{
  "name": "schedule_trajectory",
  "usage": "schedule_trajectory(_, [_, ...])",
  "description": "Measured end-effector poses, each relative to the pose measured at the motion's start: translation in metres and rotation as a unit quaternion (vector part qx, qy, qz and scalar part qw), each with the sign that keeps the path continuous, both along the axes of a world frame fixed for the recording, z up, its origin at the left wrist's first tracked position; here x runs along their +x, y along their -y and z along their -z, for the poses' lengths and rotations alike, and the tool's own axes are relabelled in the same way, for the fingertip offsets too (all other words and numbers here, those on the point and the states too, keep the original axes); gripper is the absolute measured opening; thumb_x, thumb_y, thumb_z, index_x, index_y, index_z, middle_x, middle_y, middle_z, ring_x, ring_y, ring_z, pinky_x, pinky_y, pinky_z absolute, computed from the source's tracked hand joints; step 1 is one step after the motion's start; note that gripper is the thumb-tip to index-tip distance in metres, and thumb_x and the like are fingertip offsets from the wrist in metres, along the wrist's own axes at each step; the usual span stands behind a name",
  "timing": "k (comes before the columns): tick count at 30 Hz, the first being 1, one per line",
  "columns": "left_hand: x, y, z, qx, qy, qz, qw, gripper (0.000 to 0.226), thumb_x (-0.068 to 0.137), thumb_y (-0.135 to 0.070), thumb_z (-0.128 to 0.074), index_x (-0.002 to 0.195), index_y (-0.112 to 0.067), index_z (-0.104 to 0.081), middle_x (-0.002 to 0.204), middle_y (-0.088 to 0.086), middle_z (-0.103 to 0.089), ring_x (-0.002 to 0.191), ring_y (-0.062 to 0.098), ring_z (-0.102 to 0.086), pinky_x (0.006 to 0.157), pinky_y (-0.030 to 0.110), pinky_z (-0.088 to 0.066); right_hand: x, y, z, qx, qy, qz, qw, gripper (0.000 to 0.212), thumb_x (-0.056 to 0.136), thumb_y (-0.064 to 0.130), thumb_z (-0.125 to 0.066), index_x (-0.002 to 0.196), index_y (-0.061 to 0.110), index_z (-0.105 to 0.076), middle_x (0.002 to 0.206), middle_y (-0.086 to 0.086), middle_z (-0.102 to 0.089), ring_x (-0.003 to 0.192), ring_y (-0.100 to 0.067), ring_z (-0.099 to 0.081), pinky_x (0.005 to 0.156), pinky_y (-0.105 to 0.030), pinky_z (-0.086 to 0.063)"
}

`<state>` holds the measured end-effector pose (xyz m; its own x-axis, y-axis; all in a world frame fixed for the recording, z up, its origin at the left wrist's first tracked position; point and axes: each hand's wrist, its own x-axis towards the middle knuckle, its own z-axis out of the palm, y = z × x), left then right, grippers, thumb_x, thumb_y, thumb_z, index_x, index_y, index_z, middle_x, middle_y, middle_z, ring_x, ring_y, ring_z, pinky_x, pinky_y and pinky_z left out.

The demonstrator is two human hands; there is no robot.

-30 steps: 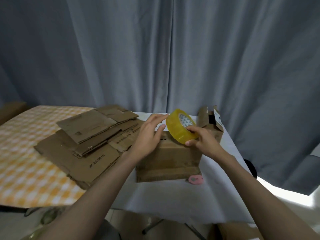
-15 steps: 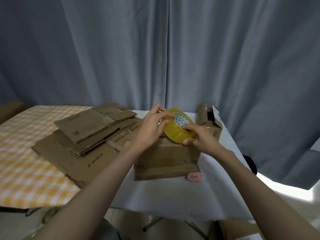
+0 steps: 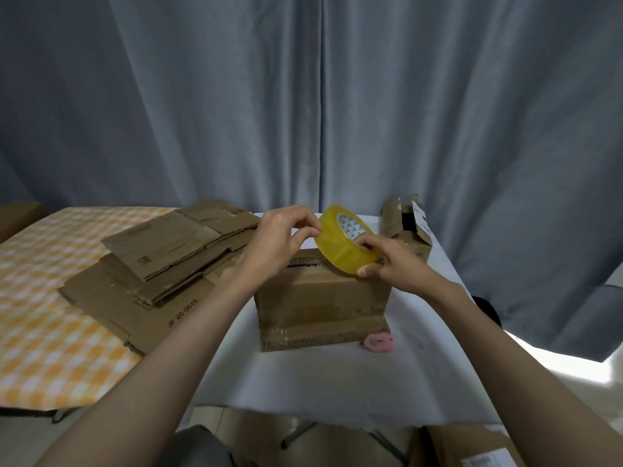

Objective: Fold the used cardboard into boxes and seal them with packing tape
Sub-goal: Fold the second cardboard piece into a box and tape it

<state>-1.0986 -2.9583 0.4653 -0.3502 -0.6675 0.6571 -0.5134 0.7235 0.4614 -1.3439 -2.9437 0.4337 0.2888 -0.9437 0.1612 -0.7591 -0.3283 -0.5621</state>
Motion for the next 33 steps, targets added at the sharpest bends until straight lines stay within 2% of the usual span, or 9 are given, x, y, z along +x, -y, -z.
schedule_trajectory(2, [0.000, -0.004, 0.000, 0.002, 0.000, -0.001, 1.000, 0.006, 0.089, -0.003, -0.069, 0.087, -0.008, -0.071, 0.084, -0.005, -0.070, 0.082, 0.002, -0.063, 0.075, 0.006, -0.042, -0.002, 0.002, -0.002, 0.007, 0.000, -0.006, 1.000, 0.036, 0.088, 0.021, -0.074, 0.116, 0.030, -0.054, 0.126, 0.002, -0.055, 0.110, -0.019, -0.050, 0.078, -0.028, -0.039])
schedule_trajectory(6, [0.002, -0.007, -0.004, 0.014, -0.012, -0.004, 1.000, 0.008, 0.094, -0.005, -0.062, 0.091, -0.011, -0.065, 0.088, -0.003, -0.065, 0.080, 0.007, -0.064, 0.072, 0.011, -0.046, -0.002, 0.008, -0.005, -0.018, -0.001, -0.003, 1.000, 0.034, 0.090, 0.033, -0.072, 0.116, 0.027, -0.050, 0.115, 0.000, -0.056, 0.100, -0.020, -0.053, 0.074, -0.030, -0.040])
schedule_trajectory(9, [0.007, -0.006, -0.005, 0.070, -0.035, -0.016, 0.997, 0.009, 0.095, -0.005, -0.061, 0.094, -0.014, -0.063, 0.089, -0.001, -0.064, 0.074, 0.009, -0.066, 0.064, 0.013, -0.047, 0.007, 0.008, 0.001, -0.042, -0.028, 0.029, 0.998, 0.049, 0.077, 0.047, -0.080, 0.110, 0.030, -0.047, 0.112, 0.007, -0.049, 0.099, -0.013, -0.048, 0.074, -0.029, -0.041])
schedule_trajectory(12, [0.008, -0.006, -0.003, 0.105, -0.056, -0.020, 0.993, 0.011, 0.092, -0.002, -0.064, 0.094, -0.013, -0.064, 0.085, 0.001, -0.064, 0.066, 0.005, -0.061, 0.060, 0.009, -0.043, 0.015, 0.010, 0.007, -0.109, -0.043, 0.071, 0.991, 0.055, 0.071, 0.028, -0.085, 0.112, 0.019, -0.051, 0.115, 0.003, -0.041, 0.110, -0.019, -0.045, 0.087, -0.036, -0.044])
schedule_trajectory(15, [0.008, -0.003, -0.007, 0.124, -0.091, -0.021, 0.988, 0.017, 0.086, 0.003, -0.068, 0.096, -0.010, -0.064, 0.086, 0.008, -0.064, 0.061, 0.005, -0.054, 0.059, 0.008, -0.041, 0.022, 0.012, 0.004, -0.159, 0.036, 0.114, 0.980, 0.053, 0.071, 0.013, -0.080, 0.116, 0.017, -0.052, 0.113, 0.004, -0.034, 0.111, -0.020, -0.044, 0.095, -0.037, -0.043])
schedule_trajectory(20, [0.015, 0.008, -0.016, 0.163, -0.155, -0.027, 0.974, 0.021, 0.086, -0.002, -0.073, 0.100, -0.015, -0.065, 0.091, 0.008, -0.062, 0.068, 0.014, -0.058, 0.070, 0.026, -0.053, 0.032, 0.013, -0.002, -0.198, 0.125, 0.126, 0.964, 0.057, 0.073, 0.018, -0.074, 0.122, 0.028, -0.047, 0.114, 0.009, -0.037, 0.098, -0.004, -0.041, 0.079, -0.029, -0.039])
schedule_trajectory(26, [0.026, 0.014, -0.021, 0.219, -0.229, -0.029, 0.948, 0.018, 0.088, -0.006, -0.073, 0.101, -0.017, -0.066, 0.091, 0.004, -0.059, 0.066, 0.004, -0.065, 0.065, 0.018, -0.052, 0.037, 0.012, -0.019, -0.248, 0.121, 0.151, 0.949, 0.056, 0.072, 0.041, -0.064, 0.124, 0.035, -0.044, 0.114, 0.021, -0.043, 0.099, 0.000, -0.040, 0.068, -0.020, -0.033])
schedule_trajectory(30, [0.029, 0.016, -0.025, 0.238, -0.253, -0.019, 0.937, 0.018, 0.088, -0.004, -0.072, 0.101, -0.015, -0.066, 0.089, 0.004, -0.059, 0.069, 0.010, -0.066, 0.067, 0.021, -0.053, 0.039, 0.011, -0.032, -0.262, 0.117, 0.150, 0.946, 0.056, 0.073, 0.040, -0.063, 0.127, 0.032, -0.051, 0.120, 0.012, -0.056, 0.103, -0.011, -0.052, 0.078, -0.037, -0.048])
schedule_trajectory(33, [0.029, 0.019, -0.025, 0.253, -0.259, -0.021, 0.932, 0.019, 0.087, -0.004, -0.073, 0.100, -0.017, -0.067, 0.088, 0.003, -0.060, 0.072, 0.013, -0.067, 0.067, 0.020, -0.052, 0.037, 0.011, -0.035, -0.251, 0.106, 0.152, 0.950, 0.057, 0.076, 0.039, -0.066, 0.132, 0.034, -0.054, 0.126, 0.009, -0.060, 0.109, -0.014, -0.055, 0.083, -0.039, -0.050])
